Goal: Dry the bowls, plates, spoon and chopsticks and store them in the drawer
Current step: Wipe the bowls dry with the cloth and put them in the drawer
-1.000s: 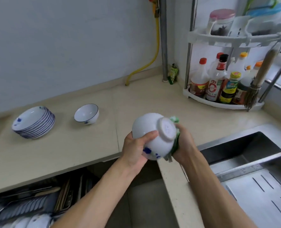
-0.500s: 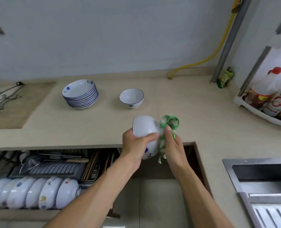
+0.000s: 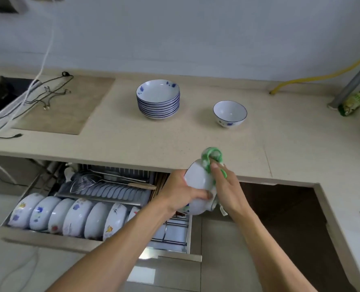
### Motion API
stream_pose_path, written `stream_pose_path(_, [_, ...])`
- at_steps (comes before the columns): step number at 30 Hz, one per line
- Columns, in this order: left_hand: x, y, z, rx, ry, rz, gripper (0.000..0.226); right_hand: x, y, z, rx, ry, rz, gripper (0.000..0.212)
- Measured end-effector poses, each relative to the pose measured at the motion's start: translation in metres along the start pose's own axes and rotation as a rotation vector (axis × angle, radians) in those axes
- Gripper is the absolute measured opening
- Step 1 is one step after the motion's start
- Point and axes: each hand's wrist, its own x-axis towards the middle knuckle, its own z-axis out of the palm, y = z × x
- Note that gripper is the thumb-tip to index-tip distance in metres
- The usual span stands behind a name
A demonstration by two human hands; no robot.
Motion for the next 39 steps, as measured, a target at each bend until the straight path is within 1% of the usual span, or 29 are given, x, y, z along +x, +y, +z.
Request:
stream_pose_path(2, [-0.002,-0.006,-0.019,0.002,-0.006,-0.006,0.029,-0.008,0.006,0.028,-0.072,-0.034,-0.054,0.026])
stream_pose_path(4, [-0.004,-0.011,-0.035,0.055,-0.051,-0.012,0.034,-0.008,0.006,0.045,0.015,-0.023,0.004,0.023])
stream_pose_path(5, [-0.007,-0.015,-0.044,0.091,-0.071,-0.021,0.036,-0.002,0.012,0.050,0.093,-0.010,0.072,0.025])
stream_pose_path(6, [-0.010,-0.018,-0.050,0.123,-0.084,-0.030,0.037,0.006,0.017,0.052,0.198,-0.001,0.192,0.031])
stream_pose_path(7, [-0.012,-0.019,-0.056,0.142,-0.087,-0.046,0.038,0.012,0.022,0.054,0.340,-0.026,0.351,0.040])
stream_pose_path(8, [-0.014,-0.025,-0.065,0.138,-0.083,-0.058,0.041,0.017,0.031,0.060,0.487,-0.052,0.513,0.055])
stream_pose_path(9, [-0.014,-0.028,-0.070,0.117,-0.080,-0.061,0.045,0.021,0.040,0.062,0.565,-0.071,0.615,0.069])
stream_pose_path(10, [-0.013,-0.035,-0.077,0.070,-0.057,-0.075,0.050,0.023,0.049,0.070,0.580,-0.095,0.649,0.074])
stream_pose_path(12, [-0.012,-0.046,-0.083,-0.048,0.015,-0.124,0.059,0.027,0.064,0.084,0.485,-0.041,0.673,0.062])
stream_pose_path(13, [-0.010,-0.053,-0.084,-0.096,0.057,-0.155,0.059,0.030,0.072,0.090,0.388,0.017,0.680,0.054])
stream_pose_path(14, [-0.008,-0.058,-0.083,-0.116,0.101,-0.176,0.054,0.033,0.076,0.093,0.240,0.085,0.665,0.046])
stream_pose_path(16, [0.001,-0.076,-0.079,-0.081,0.188,-0.237,0.041,0.036,0.088,0.093,-0.081,0.187,0.599,0.032])
stream_pose_path(17, [0.007,-0.085,-0.079,-0.063,0.226,-0.265,0.037,0.036,0.088,0.091,-0.167,0.210,0.558,0.028])
stream_pose_path(19, [0.021,-0.110,-0.078,-0.074,0.297,-0.352,0.032,0.037,0.092,0.085,-0.257,0.198,0.493,0.030])
stream_pose_path(21, [0.033,-0.134,-0.079,-0.090,0.351,-0.428,0.029,0.039,0.095,0.082,-0.313,0.167,0.451,0.034])
stream_pose_path(23, [0.043,-0.155,-0.078,-0.060,0.364,-0.461,0.033,0.037,0.101,0.081,-0.329,0.152,0.437,0.034])
stream_pose_path(26, [0.059,-0.182,-0.072,-0.021,0.341,-0.497,0.045,0.035,0.116,0.085,-0.324,0.135,0.427,0.028])
stream_pose_path(28, [0.066,-0.193,-0.069,-0.009,0.327,-0.525,0.048,0.030,0.123,0.090,-0.312,0.103,0.426,0.026])
stream_pose_path(33, [0.078,-0.220,-0.068,0.078,0.292,-0.573,0.050,0.026,0.142,0.103,-0.275,0.105,0.463,0.022])
stream_pose_path(35, [0.082,-0.229,-0.070,0.100,0.303,-0.589,0.048,0.029,0.146,0.105,-0.277,0.105,0.471,0.025])
stream_pose_path(39, [0.090,-0.252,-0.068,0.131,0.325,-0.648,0.060,0.034,0.154,0.107,-0.281,0.110,0.458,0.031])
